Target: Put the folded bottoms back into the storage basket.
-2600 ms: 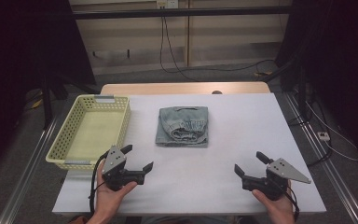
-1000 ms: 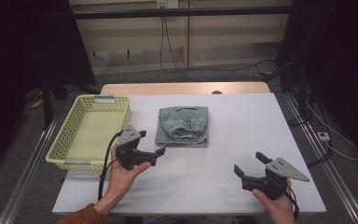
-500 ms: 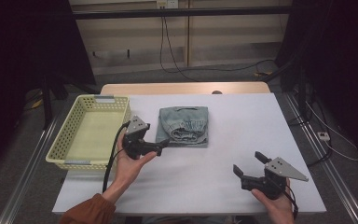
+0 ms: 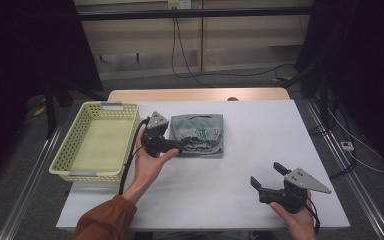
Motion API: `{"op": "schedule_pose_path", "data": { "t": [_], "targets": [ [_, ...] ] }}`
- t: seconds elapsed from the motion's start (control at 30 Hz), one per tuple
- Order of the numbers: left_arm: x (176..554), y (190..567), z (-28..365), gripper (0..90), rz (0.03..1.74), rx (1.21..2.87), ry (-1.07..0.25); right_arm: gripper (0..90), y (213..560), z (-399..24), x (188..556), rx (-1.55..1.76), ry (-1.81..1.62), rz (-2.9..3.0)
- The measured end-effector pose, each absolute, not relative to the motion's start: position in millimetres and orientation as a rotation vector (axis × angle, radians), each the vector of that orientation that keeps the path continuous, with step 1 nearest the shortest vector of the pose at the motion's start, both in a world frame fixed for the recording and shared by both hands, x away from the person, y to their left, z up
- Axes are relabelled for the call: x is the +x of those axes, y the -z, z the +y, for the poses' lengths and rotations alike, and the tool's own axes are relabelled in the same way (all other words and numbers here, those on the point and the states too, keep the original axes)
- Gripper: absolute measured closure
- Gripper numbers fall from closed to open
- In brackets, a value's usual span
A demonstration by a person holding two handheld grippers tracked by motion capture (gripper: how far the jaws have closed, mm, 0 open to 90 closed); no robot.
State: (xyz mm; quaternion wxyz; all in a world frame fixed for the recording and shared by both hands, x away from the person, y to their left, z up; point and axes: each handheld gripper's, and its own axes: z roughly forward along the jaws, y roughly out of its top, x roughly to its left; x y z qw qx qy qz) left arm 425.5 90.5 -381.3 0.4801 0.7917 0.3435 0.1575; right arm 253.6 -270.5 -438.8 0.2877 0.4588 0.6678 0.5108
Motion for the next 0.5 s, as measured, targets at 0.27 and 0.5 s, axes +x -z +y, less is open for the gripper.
{"op": "schedule_pose_path", "data": {
  "t": [0.27, 0.5],
  "targets": [
    [440.4, 376.8, 87.1, 6.2, 0.878, 1.936, -0.383, 6.7, 438.3, -268.8, 254.2, 1.217, -1.36, 1.793],
    [452.2, 378.9, 89.4, 8.1, 0.923, 1.923, -0.363, 6.7, 438.1, -267.5, 252.7, 1.224, -1.353, 1.793]
  ]
}}
